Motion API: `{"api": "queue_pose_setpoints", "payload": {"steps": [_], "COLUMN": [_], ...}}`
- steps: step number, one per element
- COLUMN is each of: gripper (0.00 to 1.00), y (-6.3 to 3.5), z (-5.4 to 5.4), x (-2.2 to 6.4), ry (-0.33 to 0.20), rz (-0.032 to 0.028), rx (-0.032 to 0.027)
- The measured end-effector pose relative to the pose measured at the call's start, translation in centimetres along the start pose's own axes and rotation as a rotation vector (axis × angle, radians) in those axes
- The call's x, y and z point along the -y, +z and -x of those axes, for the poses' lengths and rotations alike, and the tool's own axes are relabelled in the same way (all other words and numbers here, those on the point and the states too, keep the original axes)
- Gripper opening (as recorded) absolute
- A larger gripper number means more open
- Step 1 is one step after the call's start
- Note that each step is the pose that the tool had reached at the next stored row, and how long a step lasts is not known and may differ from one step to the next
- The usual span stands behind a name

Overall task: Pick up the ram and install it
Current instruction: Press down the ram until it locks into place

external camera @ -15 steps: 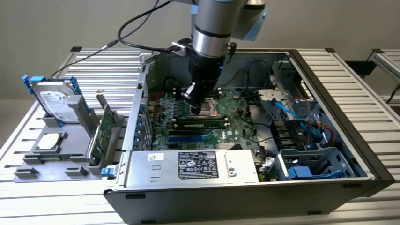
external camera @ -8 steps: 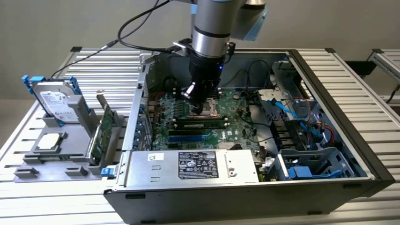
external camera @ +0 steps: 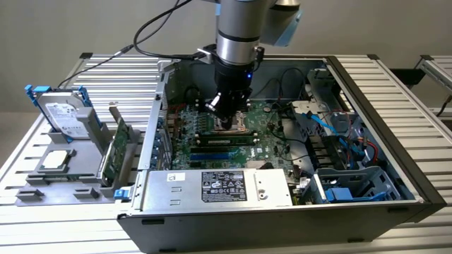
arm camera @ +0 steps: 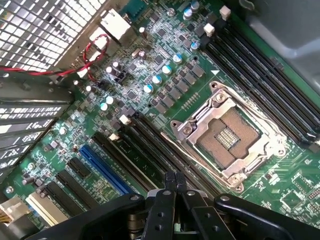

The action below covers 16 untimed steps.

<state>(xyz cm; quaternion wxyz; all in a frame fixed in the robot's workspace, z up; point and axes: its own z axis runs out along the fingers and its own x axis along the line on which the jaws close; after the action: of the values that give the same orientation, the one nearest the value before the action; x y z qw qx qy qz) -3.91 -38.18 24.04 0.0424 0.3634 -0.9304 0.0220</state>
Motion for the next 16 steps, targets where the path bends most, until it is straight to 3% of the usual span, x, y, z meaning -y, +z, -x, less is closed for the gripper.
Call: {"api": "queue_pose_setpoints", "payload": {"steps": [4, 16], "gripper": [0.11, 0.11], "y": [0.00, 0.00], "z": [0.01, 0.00], "x": [0.00, -0.01], "ry": [0.041, 0.188], "rz": [-0.0058, -0.0028], "rx": [0.0059, 0.0103]}}
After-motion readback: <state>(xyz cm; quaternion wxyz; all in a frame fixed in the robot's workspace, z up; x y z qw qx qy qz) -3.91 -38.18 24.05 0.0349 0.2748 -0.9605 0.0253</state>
